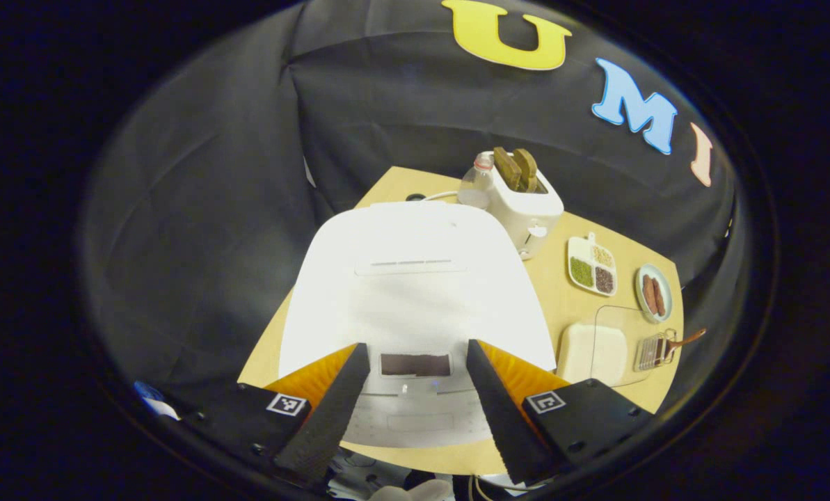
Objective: Close the left gripper, press the button to open the rice cooker; take a wooden spoon from the chopstick holder with the right hand, scoop a spoonful of rice and pour it into the rice cooker, then put the wooden spoon back into the chopstick holder.
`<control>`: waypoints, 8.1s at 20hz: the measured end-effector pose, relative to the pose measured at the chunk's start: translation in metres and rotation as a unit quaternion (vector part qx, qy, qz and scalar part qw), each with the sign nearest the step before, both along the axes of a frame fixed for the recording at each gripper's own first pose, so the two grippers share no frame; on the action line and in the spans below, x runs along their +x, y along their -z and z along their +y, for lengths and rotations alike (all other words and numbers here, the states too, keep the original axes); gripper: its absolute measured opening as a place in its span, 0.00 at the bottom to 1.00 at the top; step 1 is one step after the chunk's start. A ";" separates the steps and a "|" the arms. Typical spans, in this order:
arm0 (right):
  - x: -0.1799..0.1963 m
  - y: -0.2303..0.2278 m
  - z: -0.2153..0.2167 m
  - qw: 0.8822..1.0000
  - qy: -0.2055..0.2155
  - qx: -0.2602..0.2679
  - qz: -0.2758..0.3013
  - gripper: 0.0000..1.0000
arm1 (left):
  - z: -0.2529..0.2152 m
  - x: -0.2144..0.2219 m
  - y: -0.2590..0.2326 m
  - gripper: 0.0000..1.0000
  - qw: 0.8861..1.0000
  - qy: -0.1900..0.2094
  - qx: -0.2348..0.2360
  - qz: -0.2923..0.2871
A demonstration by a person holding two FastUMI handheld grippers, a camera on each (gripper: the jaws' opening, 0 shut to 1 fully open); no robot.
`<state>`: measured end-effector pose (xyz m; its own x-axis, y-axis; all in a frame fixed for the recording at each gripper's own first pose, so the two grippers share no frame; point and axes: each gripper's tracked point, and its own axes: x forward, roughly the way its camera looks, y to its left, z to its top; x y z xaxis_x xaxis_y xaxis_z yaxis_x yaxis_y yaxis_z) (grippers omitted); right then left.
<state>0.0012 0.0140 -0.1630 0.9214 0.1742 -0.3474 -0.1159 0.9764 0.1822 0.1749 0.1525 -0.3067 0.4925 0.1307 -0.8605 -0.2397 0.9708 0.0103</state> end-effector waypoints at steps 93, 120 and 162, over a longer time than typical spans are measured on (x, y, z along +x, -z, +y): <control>0.009 -0.162 -0.005 0.978 0.058 -0.034 -0.200 0.98 | -0.136 -0.160 -0.314 1.00 0.864 0.109 0.080 -0.485; 0.009 -0.168 -0.004 0.976 0.060 -0.033 -0.206 0.98 | -0.134 -0.157 -0.311 0.99 0.865 0.110 0.084 -0.482; 0.008 -0.174 -0.007 0.975 0.058 -0.031 -0.212 0.98 | -0.136 -0.159 -0.314 1.00 0.865 0.105 0.084 -0.483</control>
<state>0.0094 0.0067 0.0108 0.9967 0.0504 0.0633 -0.0555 0.9951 0.0816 0.0159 0.0161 0.0076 0.9994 0.0342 -0.0110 -0.0336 0.9982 0.0494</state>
